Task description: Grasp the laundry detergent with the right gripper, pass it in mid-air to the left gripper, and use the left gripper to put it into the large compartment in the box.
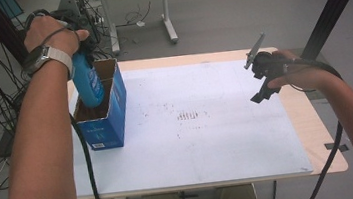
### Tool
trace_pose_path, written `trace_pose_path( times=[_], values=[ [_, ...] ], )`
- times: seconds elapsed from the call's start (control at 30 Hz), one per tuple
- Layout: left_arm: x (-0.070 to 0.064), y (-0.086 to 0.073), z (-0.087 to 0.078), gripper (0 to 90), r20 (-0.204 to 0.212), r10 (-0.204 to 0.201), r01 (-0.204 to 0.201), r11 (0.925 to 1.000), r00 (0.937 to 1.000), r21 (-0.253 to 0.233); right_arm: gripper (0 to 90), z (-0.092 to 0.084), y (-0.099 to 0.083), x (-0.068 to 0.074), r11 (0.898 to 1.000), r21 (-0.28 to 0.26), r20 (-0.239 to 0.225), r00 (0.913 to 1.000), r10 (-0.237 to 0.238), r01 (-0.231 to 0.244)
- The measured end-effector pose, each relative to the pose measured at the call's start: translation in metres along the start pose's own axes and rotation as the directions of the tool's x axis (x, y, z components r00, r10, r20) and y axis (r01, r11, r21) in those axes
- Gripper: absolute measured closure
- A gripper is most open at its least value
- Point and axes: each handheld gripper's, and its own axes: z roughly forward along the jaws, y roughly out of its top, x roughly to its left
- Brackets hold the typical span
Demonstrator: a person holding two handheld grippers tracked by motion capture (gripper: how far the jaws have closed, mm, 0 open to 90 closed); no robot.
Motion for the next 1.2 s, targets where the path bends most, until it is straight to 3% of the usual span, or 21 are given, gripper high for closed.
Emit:
trace_pose_path(
  times=[0.6,1.2],
  values=[
    [0.003,0.002,0.025,37.7,0.002,-0.007,0.007,1.0,1.0,-0.001,8.0,0.006,-0.006,0.0,1.0,0.004,-0.009,0.9998,0.015,-0.015],
    [0.0,0.001,0.051,37.7,0.002,0.012,-0.012,0.9999,0.9999,0.009,8.0,0.01,-0.01,0.001,1.0,-0.004,-0.016,0.9996,0.024,-0.025]
  ],
)
